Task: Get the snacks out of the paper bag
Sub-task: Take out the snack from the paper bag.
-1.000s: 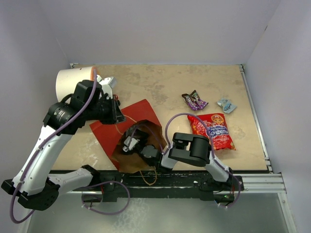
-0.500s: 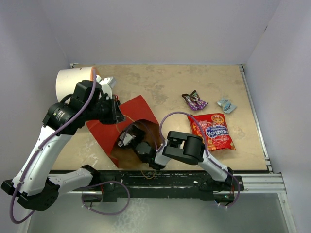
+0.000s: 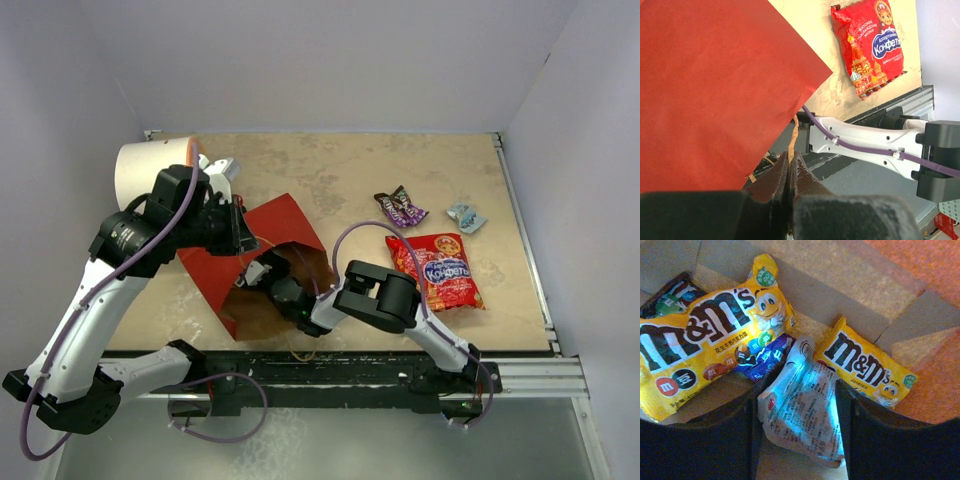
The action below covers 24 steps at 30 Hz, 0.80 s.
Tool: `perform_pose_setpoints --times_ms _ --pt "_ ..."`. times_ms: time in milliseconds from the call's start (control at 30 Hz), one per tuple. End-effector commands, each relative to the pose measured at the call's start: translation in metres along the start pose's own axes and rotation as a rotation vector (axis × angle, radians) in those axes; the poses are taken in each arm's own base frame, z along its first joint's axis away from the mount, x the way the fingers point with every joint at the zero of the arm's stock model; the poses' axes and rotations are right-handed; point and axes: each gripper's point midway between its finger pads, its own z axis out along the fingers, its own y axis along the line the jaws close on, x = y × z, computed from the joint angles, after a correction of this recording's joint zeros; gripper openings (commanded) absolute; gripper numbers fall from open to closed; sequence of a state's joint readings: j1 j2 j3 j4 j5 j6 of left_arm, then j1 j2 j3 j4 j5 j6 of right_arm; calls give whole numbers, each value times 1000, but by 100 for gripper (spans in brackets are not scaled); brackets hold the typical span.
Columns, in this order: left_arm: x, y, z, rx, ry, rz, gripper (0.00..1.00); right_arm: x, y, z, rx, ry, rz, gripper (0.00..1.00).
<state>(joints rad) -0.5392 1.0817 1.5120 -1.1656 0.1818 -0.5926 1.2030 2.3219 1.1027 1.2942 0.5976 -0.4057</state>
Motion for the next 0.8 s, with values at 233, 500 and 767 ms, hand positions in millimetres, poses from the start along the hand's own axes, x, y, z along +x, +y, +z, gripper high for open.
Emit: perform_pose_setpoints --times_ms 233,500,767 --pt "-13 -12 0 44 -42 -16 0 -19 0 9 -151 -45 18 6" --pt "-15 -10 5 41 -56 -7 0 -32 -15 -21 -196 -19 57 0" --pt "-16 -12 10 54 -71 -47 0 -71 8 -113 -543 -98 212 0"
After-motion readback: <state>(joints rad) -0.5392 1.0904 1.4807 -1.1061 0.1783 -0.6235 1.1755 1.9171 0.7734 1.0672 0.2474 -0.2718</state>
